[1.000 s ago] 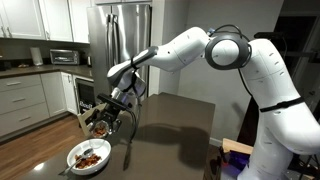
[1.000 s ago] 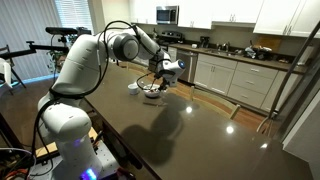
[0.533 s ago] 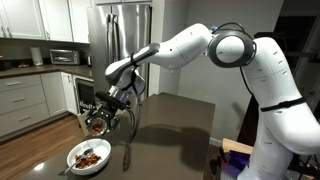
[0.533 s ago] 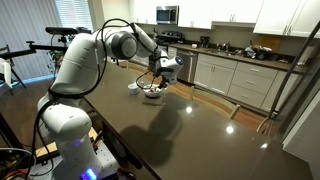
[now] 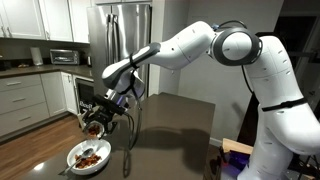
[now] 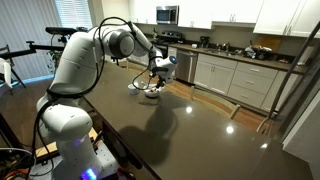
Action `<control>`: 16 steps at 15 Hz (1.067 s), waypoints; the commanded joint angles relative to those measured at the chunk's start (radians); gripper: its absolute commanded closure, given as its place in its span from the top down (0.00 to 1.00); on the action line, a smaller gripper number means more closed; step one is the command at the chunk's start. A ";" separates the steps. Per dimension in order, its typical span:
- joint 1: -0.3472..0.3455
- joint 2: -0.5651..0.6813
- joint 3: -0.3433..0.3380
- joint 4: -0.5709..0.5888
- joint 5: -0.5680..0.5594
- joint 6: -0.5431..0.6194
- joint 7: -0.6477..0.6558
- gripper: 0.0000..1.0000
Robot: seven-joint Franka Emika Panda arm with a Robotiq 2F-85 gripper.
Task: Pour the contents in the glass cup into the bowl on the left
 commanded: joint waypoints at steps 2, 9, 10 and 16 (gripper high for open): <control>0.001 -0.046 0.030 -0.067 0.012 0.103 -0.073 0.53; -0.008 -0.046 0.056 -0.080 0.024 0.183 -0.157 0.53; -0.009 -0.049 0.056 -0.081 0.022 0.174 -0.152 0.53; 0.001 0.002 0.043 -0.038 -0.002 0.155 -0.111 0.78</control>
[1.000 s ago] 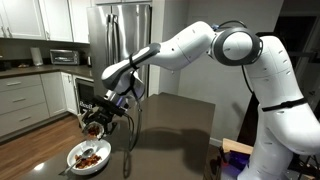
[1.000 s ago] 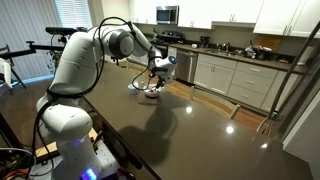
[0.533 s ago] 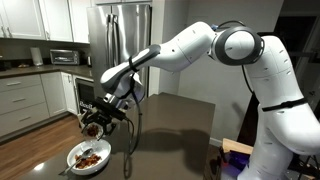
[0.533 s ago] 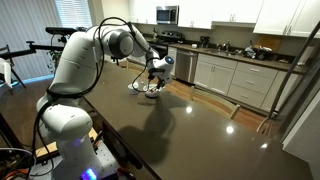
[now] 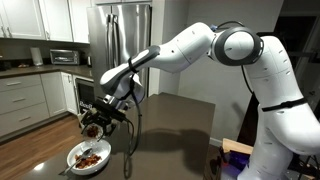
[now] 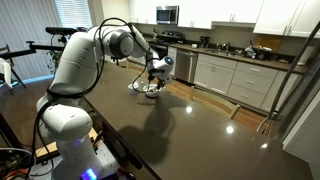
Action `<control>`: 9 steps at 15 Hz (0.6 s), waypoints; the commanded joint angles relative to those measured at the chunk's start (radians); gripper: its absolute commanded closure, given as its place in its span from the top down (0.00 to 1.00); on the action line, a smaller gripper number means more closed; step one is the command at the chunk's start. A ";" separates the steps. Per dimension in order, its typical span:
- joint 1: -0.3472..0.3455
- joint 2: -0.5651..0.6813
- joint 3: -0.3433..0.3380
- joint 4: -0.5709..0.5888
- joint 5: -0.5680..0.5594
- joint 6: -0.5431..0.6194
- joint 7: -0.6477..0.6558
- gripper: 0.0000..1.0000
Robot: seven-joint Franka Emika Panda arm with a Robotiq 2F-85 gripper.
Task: Pour the contents in the glass cup into the bowl on the left
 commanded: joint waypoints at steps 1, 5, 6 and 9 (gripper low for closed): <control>-0.002 0.000 0.002 0.001 -0.004 -0.001 0.004 0.53; -0.002 0.001 0.020 -0.009 0.022 0.065 -0.045 0.53; -0.002 0.000 0.023 -0.009 0.022 0.075 -0.050 0.53; -0.004 -0.003 0.040 -0.013 0.029 0.122 -0.081 0.53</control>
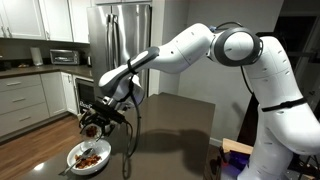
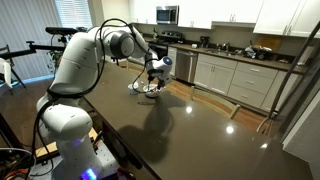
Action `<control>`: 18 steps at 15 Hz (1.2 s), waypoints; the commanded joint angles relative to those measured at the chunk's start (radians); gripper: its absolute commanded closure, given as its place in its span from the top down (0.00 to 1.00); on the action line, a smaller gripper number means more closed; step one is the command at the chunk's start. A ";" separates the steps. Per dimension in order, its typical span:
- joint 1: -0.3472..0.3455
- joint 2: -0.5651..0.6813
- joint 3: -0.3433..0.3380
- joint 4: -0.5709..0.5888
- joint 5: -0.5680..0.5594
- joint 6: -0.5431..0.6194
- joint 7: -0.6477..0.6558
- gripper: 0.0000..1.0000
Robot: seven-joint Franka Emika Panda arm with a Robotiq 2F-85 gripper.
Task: Pour the contents in the glass cup into the bowl on the left
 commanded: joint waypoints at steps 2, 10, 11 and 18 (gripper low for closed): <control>-0.006 -0.011 0.034 -0.016 0.035 0.087 -0.080 0.53; -0.028 -0.030 0.089 -0.047 0.081 0.188 -0.187 0.53; -0.038 -0.032 0.103 -0.054 0.097 0.205 -0.212 0.53; -0.007 0.002 0.070 -0.027 0.077 0.181 -0.167 0.78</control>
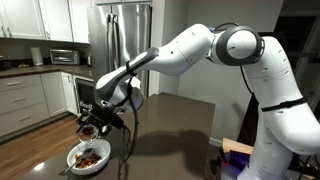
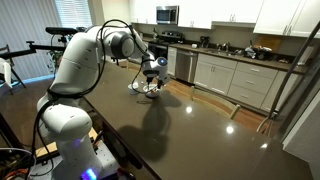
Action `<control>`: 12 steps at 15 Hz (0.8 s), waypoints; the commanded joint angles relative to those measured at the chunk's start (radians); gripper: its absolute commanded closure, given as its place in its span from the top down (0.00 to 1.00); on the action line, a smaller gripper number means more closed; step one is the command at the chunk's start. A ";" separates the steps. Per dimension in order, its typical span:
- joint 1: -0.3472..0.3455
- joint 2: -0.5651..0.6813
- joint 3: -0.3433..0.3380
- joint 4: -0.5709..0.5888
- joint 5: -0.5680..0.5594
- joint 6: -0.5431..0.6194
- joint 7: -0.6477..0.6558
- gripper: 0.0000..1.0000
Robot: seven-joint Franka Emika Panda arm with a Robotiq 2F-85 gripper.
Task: Pour the contents in the glass cup into the bowl on the left
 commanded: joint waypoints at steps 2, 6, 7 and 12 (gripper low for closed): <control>0.006 -0.001 -0.007 0.001 0.000 -0.003 0.003 0.78; 0.009 -0.003 -0.002 -0.007 0.006 0.028 -0.018 0.53; 0.013 -0.003 0.001 -0.010 0.010 0.055 -0.031 0.53; 0.002 -0.008 0.052 -0.033 0.033 0.212 -0.130 0.53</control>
